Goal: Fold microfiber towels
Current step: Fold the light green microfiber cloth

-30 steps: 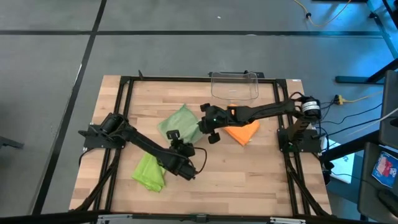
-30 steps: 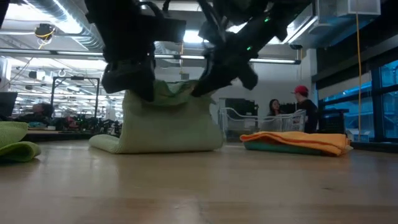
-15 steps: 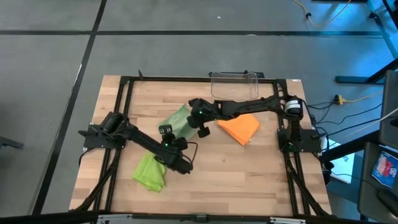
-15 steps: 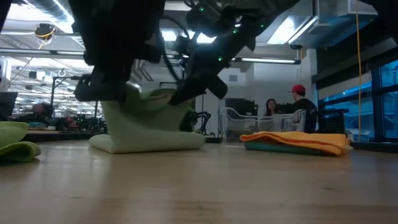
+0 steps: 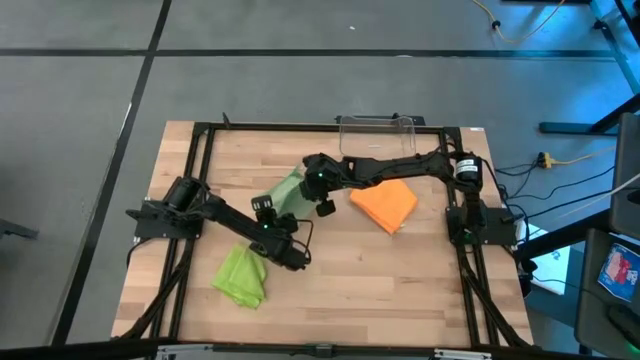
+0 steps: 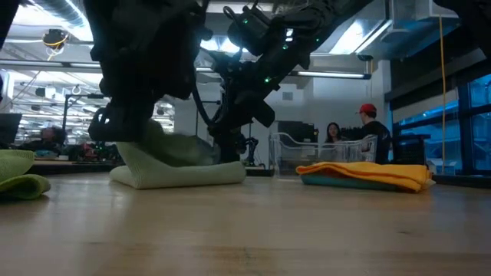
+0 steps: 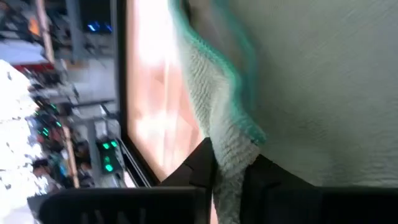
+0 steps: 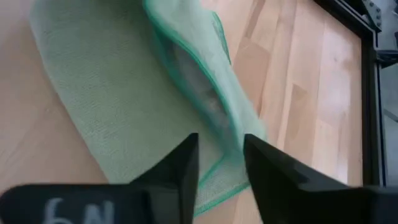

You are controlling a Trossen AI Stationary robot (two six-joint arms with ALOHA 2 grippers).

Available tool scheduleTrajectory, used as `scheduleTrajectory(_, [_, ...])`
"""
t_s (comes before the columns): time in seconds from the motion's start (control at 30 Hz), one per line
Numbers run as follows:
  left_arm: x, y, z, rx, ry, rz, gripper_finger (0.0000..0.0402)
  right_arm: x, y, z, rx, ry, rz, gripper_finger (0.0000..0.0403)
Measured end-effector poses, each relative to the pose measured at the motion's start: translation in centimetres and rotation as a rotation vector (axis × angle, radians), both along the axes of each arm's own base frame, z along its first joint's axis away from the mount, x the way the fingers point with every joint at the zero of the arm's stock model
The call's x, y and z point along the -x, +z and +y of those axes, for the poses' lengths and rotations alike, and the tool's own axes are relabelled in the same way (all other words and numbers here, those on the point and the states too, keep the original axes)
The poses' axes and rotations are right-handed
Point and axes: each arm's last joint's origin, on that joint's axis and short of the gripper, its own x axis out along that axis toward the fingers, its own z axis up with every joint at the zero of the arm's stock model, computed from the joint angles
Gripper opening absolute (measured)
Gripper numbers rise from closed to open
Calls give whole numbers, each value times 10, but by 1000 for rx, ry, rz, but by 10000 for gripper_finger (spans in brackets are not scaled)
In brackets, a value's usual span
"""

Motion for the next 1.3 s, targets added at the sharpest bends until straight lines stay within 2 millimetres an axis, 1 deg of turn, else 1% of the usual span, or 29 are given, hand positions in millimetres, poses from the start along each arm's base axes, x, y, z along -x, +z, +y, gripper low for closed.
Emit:
scheduleTrajectory(0.13, [0,0,5,19,49,-2,66,1,0,-6,8,-49,-6,171])
scheduleTrajectory(0.23, [1,1,6,10,57,11,85,1,1,-9,50,-107,-1,199])
scheduleTrajectory(0.37, [8,9,7,-51,123,35,101,9,1,-10,111,-180,78,222])
scheduleTrajectory(0.43, [9,14,6,-40,131,-19,102,17,3,-8,71,-203,135,226])
scheduleTrajectory(0.6, [20,47,-5,-6,150,-198,103,39,19,-2,-118,-183,247,227])
scheduleTrajectory(0.73, [39,83,-11,43,224,-441,103,58,33,-5,-268,-174,319,225])
scheduleTrajectory(0.83, [53,99,-14,100,292,-602,103,68,36,-7,-378,-144,364,221])
scheduleTrajectory(0.9, [63,106,-16,135,329,-674,103,78,33,-6,-435,-121,390,219])
scheduleTrajectory(1.0, [75,102,-21,176,361,-750,103,99,25,-3,-477,-132,424,217])
scheduleTrajectory(1.1, [84,90,-24,201,398,-793,103,119,16,1,-485,-150,364,215])
scheduleTrajectory(1.2, [91,73,-22,209,468,-790,103,132,10,4,-480,-146,208,213])
scheduleTrajectory(1.3, [99,58,-17,176,536,-770,103,135,10,5,-506,-162,-24,213])
